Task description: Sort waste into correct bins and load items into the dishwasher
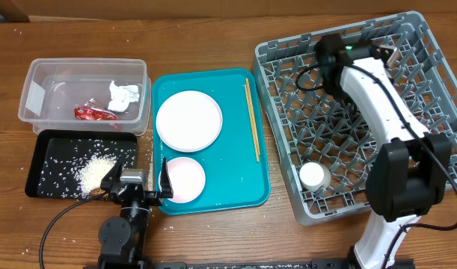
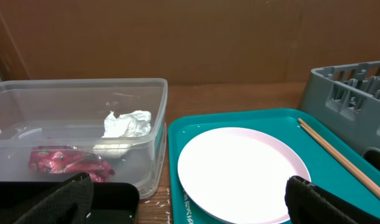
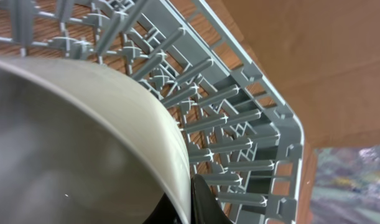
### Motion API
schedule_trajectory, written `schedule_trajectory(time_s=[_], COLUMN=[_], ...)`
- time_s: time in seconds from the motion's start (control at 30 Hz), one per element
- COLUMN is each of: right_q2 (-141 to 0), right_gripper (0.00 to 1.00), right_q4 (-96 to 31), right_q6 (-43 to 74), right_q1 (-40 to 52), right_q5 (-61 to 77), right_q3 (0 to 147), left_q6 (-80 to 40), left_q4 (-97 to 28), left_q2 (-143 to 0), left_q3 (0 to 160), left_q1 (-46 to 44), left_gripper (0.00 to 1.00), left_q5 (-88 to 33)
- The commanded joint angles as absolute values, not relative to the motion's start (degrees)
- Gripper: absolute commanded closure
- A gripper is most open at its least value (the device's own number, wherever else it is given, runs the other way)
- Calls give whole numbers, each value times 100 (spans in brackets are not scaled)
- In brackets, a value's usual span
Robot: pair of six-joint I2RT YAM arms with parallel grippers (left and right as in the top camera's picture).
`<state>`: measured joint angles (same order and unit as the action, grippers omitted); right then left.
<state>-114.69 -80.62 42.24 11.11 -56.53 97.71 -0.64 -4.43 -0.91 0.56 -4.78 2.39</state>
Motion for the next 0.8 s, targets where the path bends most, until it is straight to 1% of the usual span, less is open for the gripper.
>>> schedule_trajectory(time_s=[0.0, 0.2, 0.33, 0.4, 0.47, 0.6, 0.77], right_q2=[-11708, -11708, -11701, -11703, -11703, -11703, -11705], right_gripper=[96, 96, 96, 96, 96, 96, 96], right_q4=[-8082, -8165, -8661, -8713, -8586, -8300, -8305], right_q6=[4226, 4222, 4322, 4421, 4418, 4309, 4311], right_q1=[1601, 2132, 2248, 2152, 1959, 1382, 1247], right_q5=[-5483, -5859, -6947, -7142, -7098, -6423, -6097], right_q3=[9767, 9767, 9793, 9793, 9793, 9784, 9782], left_q6=[-21, -21, -21, -21, -19, -21, -21], left_q4=[-419, -419, -419, -419, -421, -421, -419], left_q2=[-36, -36, -36, -36, -36, -36, -36], left_q3=[30, 30, 30, 30, 30, 30, 30], left_q1=[-440, -440, -443, -443, -443, -443, -443], left_gripper=[0, 0, 0, 0, 0, 0, 0], left_q5=[252, 252, 252, 252, 252, 252, 252])
